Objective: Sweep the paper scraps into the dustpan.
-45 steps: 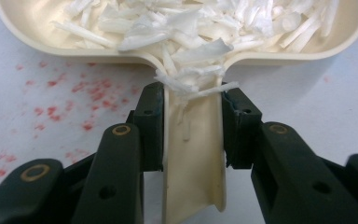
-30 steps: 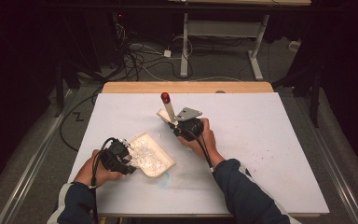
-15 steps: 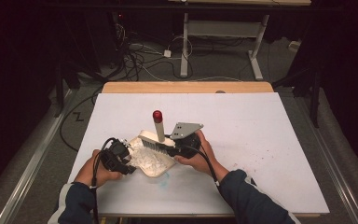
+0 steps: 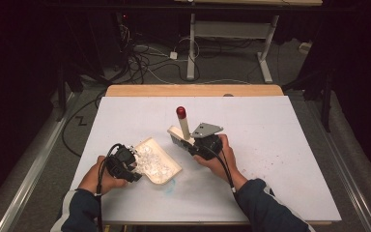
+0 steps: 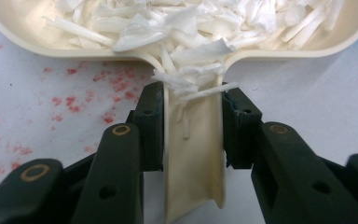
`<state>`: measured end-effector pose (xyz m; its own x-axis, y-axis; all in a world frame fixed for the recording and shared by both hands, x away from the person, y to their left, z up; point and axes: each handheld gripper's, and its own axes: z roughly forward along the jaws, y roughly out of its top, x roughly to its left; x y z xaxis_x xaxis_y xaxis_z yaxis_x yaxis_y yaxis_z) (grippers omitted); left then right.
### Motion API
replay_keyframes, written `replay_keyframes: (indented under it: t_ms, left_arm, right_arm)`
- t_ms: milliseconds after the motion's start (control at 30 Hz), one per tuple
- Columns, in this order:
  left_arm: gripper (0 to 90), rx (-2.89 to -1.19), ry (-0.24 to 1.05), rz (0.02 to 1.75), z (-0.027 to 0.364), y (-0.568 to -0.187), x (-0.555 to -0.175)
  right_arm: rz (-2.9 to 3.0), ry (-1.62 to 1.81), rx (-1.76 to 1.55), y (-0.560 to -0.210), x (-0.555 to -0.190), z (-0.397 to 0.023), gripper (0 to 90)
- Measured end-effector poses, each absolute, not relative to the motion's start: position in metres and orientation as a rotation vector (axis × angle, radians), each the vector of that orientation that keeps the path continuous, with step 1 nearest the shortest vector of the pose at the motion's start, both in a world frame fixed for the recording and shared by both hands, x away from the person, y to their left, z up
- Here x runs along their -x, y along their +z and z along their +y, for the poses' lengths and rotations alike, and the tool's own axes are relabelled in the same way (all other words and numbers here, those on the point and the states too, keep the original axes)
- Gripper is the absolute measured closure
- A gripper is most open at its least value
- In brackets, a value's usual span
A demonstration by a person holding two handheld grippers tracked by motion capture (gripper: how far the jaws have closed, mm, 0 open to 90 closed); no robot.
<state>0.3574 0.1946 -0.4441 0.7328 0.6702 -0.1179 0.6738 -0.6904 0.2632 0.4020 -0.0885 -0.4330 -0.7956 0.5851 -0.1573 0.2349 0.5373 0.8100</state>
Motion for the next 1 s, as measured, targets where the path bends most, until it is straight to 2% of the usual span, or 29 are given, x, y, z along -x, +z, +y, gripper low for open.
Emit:
replay_keyframes:
  t_ms: [467,667,1000]
  left_arm:
    - [62.9,-2.659,-0.028,1.076,0.190,-0.442,-0.354]
    - [62.9,-2.655,-0.032,1.071,0.190,-0.442,-0.354]
    - [62.9,-2.677,-0.031,1.056,0.189,-0.443,-0.354]
  right_arm:
    - [2.508,1.244,-0.506,-0.434,-0.366,-0.056,67.6]
    - [2.515,1.303,-0.437,-0.420,-0.355,-0.060,67.6]
    - [2.355,1.276,-0.615,-0.411,-0.367,-0.098,67.7]
